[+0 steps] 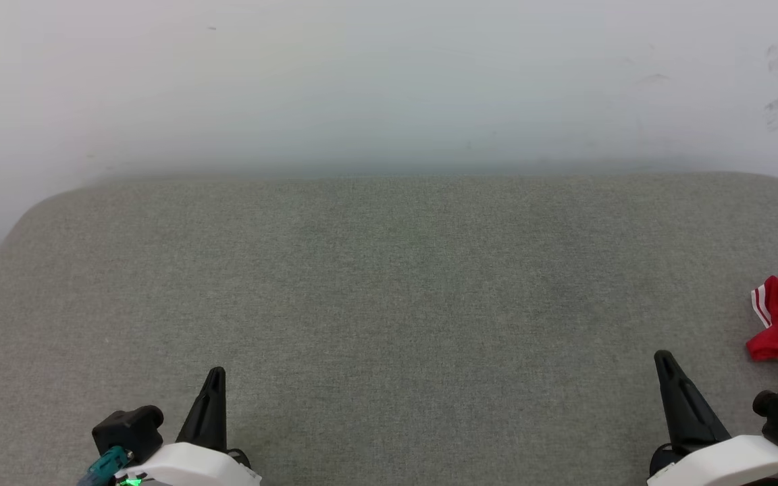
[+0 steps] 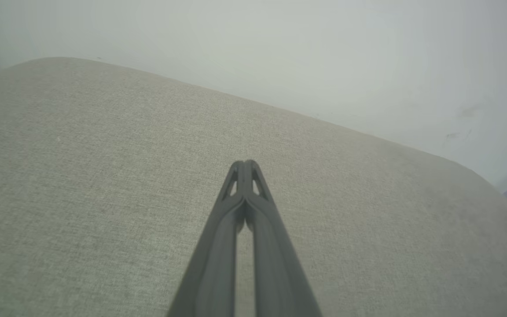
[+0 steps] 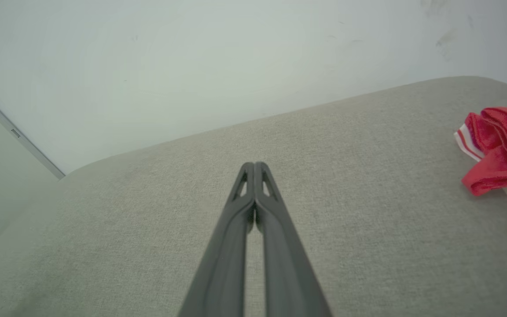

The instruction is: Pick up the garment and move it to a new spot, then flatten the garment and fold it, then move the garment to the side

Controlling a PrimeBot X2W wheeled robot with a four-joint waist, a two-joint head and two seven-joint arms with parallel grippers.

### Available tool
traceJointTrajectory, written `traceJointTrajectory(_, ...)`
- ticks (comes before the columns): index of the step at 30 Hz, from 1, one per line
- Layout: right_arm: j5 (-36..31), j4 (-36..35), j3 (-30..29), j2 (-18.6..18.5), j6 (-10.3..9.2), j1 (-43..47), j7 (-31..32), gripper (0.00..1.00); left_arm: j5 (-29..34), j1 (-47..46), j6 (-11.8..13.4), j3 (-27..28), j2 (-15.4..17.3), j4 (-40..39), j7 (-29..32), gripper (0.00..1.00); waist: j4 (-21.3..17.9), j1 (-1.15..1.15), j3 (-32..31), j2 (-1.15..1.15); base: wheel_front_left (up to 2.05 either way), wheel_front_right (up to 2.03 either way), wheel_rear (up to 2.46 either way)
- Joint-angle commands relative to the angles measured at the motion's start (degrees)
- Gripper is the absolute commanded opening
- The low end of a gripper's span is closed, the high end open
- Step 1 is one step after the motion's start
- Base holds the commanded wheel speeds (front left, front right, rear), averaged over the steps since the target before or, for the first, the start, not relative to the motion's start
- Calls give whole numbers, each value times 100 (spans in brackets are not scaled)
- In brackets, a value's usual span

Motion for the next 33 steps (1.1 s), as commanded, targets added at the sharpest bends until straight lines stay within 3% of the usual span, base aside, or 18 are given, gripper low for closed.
traceJointTrajectory(1,331,-13,-2,-53,0,-215,14,0,-289,-187,-51,73,-2,-73,56,0,-1,0,3,0,0,0,0)
traceJointTrajectory(33,3185,604,-38,-104,-1,-660,190,0,-2907,-445,-298,518,-184,27,738,0,-7,0,53,0,0,0,0)
